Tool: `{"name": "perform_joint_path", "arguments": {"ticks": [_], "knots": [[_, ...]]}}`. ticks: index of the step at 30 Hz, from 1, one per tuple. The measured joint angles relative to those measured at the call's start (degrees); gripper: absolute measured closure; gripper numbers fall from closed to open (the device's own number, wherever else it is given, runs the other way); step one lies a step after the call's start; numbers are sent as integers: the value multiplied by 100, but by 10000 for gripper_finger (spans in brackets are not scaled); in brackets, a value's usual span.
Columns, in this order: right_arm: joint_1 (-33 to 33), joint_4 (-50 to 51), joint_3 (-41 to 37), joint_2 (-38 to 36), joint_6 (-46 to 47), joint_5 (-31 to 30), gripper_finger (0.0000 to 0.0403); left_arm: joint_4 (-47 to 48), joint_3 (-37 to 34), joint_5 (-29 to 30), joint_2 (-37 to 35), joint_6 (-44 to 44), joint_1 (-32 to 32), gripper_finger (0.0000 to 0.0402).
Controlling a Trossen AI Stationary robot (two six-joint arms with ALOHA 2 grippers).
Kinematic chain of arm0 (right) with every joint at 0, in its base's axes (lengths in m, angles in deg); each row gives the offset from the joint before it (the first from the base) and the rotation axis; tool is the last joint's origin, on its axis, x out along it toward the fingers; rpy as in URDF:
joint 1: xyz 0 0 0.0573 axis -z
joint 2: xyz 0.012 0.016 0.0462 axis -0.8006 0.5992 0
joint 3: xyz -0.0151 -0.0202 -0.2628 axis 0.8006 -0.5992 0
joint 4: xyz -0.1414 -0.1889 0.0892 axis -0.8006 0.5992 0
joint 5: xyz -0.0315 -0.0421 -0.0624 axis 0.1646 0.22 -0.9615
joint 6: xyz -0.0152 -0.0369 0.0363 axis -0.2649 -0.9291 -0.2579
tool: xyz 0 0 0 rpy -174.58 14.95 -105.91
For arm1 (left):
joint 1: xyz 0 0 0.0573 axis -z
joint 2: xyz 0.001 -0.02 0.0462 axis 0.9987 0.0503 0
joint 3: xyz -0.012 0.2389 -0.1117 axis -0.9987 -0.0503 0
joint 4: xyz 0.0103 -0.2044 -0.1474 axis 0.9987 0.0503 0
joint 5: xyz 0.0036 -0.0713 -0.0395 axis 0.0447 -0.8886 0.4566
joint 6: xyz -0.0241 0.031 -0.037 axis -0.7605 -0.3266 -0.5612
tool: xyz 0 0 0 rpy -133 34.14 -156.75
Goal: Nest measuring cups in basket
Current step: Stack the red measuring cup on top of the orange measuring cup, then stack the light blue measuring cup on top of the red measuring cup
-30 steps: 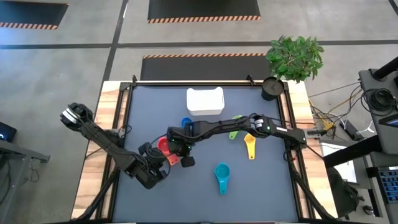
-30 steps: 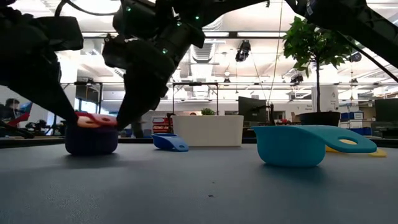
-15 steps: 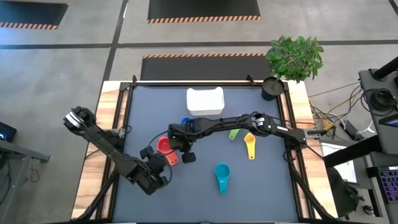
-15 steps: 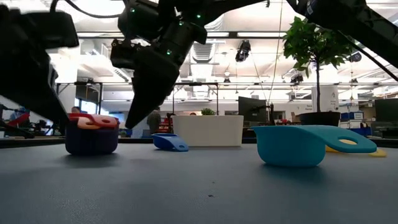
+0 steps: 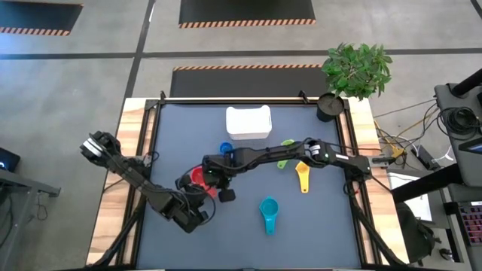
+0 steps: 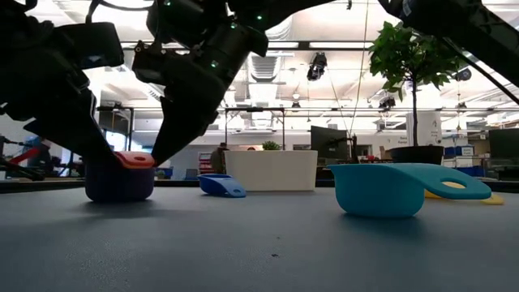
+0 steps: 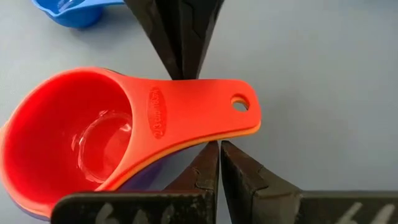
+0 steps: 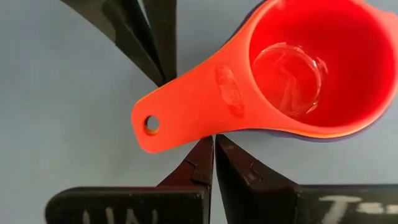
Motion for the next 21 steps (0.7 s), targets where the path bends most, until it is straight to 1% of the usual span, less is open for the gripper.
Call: {"name": "perform_joint_path", "arguments": {"ticks": [6, 9, 11, 14, 16, 18, 21], "knots": [[-50, 30, -4, 0, -1, -46, 394, 4, 0, -43, 0, -4, -12, 402], [-7, 156, -4, -24, -44, -89, 394, 171, 92, -56, -38, 81, -12, 402], [30, 398, -6, -109, -119, -231, 394, 639, 293, -87, -132, 126, 55, 402], [109, 753, -9, -316, -214, -440, 394, 1649, 711, -75, -336, 274, 224, 402], [158, 1038, -9, -487, -229, -523, 394, 2171, 995, 47, -538, 580, 299, 402], [194, 1278, -7, -635, -213, -546, 394, 2451, 1204, 306, -787, 1051, 332, 402], [217, 1690, -17, -877, -51, -545, 394, 2347, 1276, 725, -1298, 1958, 344, 402]]}}
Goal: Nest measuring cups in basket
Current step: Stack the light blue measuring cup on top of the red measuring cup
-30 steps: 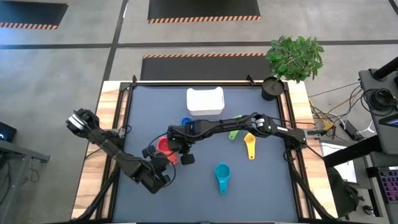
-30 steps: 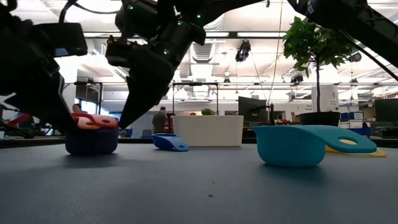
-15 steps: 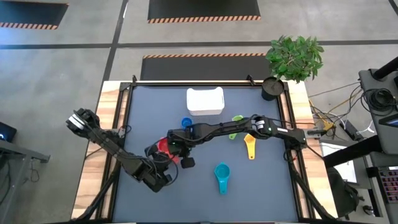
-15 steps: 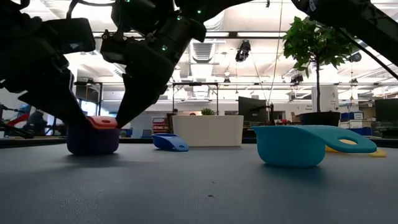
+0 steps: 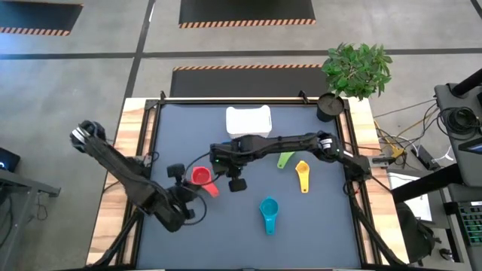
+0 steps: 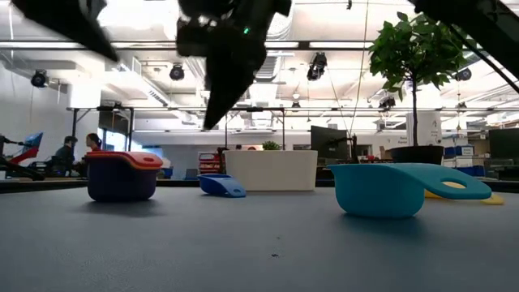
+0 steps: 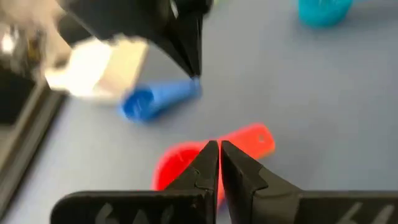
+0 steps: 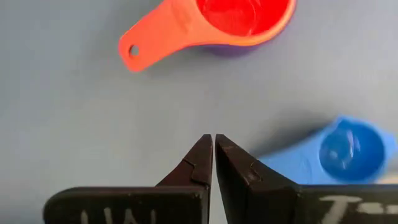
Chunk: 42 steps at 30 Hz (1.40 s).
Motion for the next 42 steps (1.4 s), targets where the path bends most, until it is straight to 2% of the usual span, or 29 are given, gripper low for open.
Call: {"name": "perform_joint_path", "arguments": {"ticks": [5, 11, 16, 21, 25, 28, 35, 38, 42], "knots": [[9, 591, -93, -403, 367, 13, 394, -725, -322, 512, -916, 1578, 0, 402], [5, 579, -785, -1065, 925, 46, 394, -1900, -978, 1297, -1800, 2970, 0, 402], [-109, -82, -1939, -1861, 1401, 42, 394, -2104, -1547, 1837, -2316, 3269, 0, 402], [-337, -821, -3136, -2671, 2348, -22, 394, -2079, -1879, 2605, -2671, 3563, 0, 402], [-494, -1043, -3768, -3078, 3220, -602, 394, -1947, -1875, 2665, -2850, 3575, 0, 402], [-458, -884, -3927, -3201, 4014, -653, 394, -1835, -1840, 2672, -2943, 3701, -1, 402], [-650, -555, -4104, -3230, 6535, 384, 390, -1824, -1840, 2674, -3109, 4232, -11, 402], [-959, -567, -4161, -3230, 7297, 421, 370, -1825, -1840, 2677, -3166, 4361, -11, 402], [-1322, -518, -4173, -3228, 8375, 344, 318, -1826, -1840, 2678, -3243, 4551, -11, 402]]}}
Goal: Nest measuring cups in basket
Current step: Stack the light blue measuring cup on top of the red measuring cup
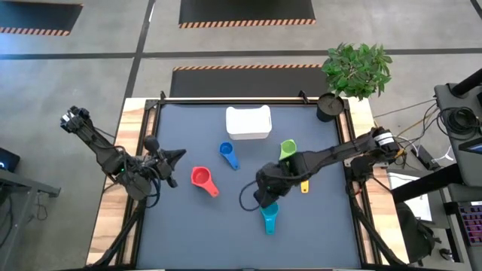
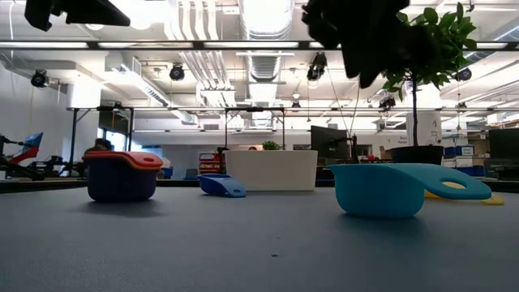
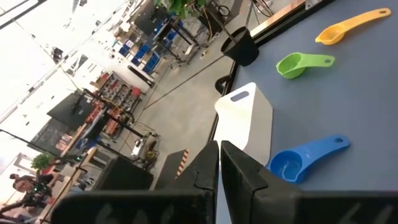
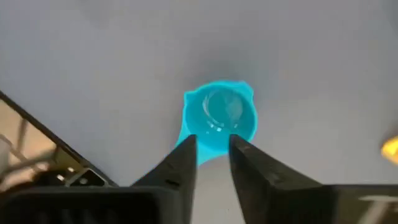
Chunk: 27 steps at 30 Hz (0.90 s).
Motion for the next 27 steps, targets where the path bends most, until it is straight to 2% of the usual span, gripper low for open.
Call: {"name": "perform_joint_path", "arguments": {"ticks": [7, 11, 17, 23, 27], "knots": [[-647, 289, -87, 0, 1711, -493, 208, -3, 0, 0, -128, 227, 0, 402], [-960, 259, -299, 0, 2527, -988, 175, -6, 0, 3, -200, 288, 0, 402], [-1190, -32, -774, 0, 3103, -1300, 175, -8, -2, 3, -224, 288, 0, 402], [-1157, -763, -1281, 29, 3043, -1383, 183, -11, -2, 0, -219, 286, 0, 402], [-1157, -905, -1450, 149, 2999, -1530, 184, -11, -2, 0, -215, 286, 0, 402]]}}
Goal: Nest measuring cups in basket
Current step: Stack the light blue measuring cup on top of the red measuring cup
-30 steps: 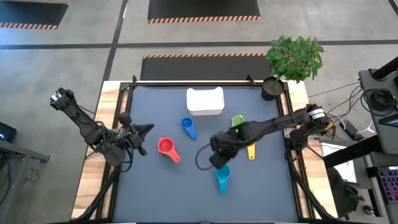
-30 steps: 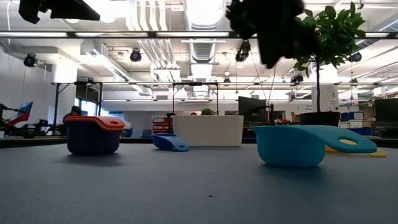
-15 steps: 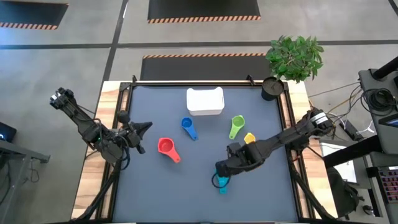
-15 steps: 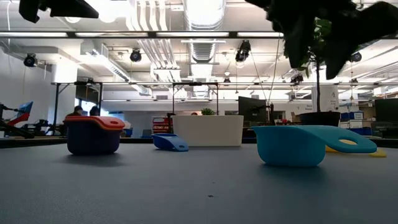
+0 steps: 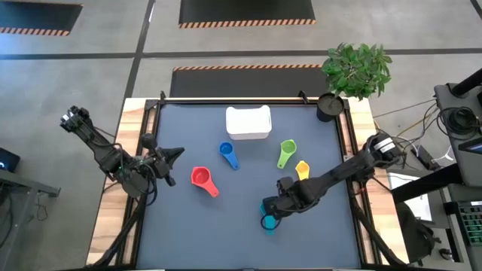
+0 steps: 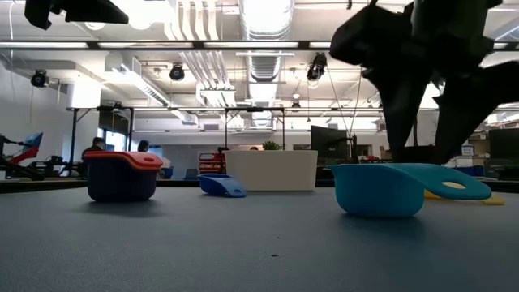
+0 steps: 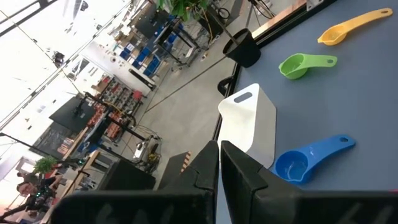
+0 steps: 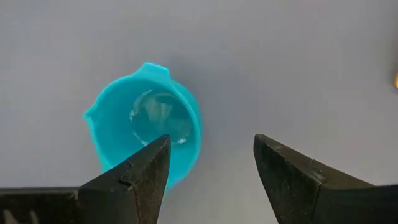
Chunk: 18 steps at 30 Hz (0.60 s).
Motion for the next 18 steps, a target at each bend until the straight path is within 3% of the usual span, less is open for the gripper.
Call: {"name": "perform_joint_path", "arguments": {"ticks": [11, 18], "knots": [[148, -735, -154, 465, -601, -31, 192, 0, -2, 0, 2, 0, 0, 402], [184, -716, -88, 479, -777, -9, 275, 2, -2, 0, 2, 0, 0, 402]]}}
